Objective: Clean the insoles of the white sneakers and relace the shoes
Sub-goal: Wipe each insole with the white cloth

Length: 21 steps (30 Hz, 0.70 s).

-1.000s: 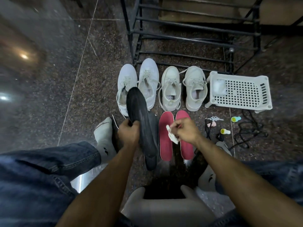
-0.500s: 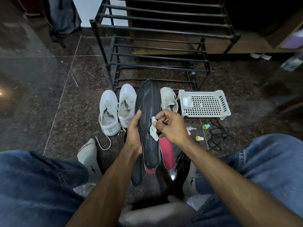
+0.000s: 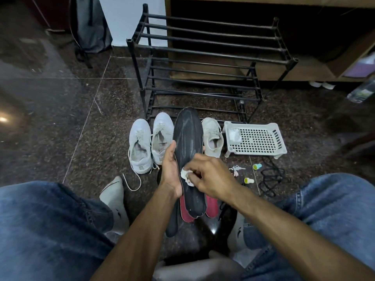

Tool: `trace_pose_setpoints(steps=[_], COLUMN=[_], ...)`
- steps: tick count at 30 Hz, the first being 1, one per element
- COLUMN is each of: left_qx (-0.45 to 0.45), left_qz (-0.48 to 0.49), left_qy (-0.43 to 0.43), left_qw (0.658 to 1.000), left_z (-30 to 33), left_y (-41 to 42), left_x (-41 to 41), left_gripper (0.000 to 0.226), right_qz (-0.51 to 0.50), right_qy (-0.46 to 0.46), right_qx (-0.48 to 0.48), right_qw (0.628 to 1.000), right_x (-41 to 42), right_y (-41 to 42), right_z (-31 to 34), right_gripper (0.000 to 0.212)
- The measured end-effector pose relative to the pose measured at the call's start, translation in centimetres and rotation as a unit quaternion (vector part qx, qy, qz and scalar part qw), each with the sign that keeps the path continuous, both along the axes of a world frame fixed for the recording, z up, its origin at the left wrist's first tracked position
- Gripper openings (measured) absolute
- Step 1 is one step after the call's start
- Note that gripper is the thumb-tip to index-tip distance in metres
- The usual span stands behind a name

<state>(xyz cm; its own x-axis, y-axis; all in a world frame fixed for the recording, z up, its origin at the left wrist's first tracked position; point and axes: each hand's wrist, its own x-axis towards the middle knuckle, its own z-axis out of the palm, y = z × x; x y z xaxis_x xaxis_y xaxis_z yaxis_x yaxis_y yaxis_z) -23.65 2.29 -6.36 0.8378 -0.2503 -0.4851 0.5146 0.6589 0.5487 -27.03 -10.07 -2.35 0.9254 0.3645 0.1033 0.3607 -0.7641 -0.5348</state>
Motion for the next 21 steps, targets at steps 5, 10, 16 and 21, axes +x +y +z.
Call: trace_pose_setpoints(steps=[5,10,16,21], left_qx=[0.003,-0.005,0.008,0.008], left_qz=[-0.069,-0.033,-0.090,-0.073], left_qy=[0.007,0.015,0.011,-0.008], left_qw=[0.998,0.999,0.996,0.997], left_z=[0.1,-1.4,-1.3,-0.9], left_y=[-1.3,-0.8,-1.9,-1.6], left_x=[-1.2,-0.5,-0.7,-0.2], left_gripper=[0.058,0.063,0.071,0.067], right_qz=[-0.107,-0.042,-0.091,-0.076], right_qy=[-0.047,-0.011,-0.032,-0.015], right_qx=[-0.034,0.010,-0.039,-0.009], right_qw=[0.993,0.999,0.995,0.997], right_x=[4.4,2.2,5.1,5.3], right_y=[-0.3,0.2,-0.9,-0.4], right_z=[1.1,0.5,0.6,1.0], right_gripper=[0.017,0.016,0.018,0.017])
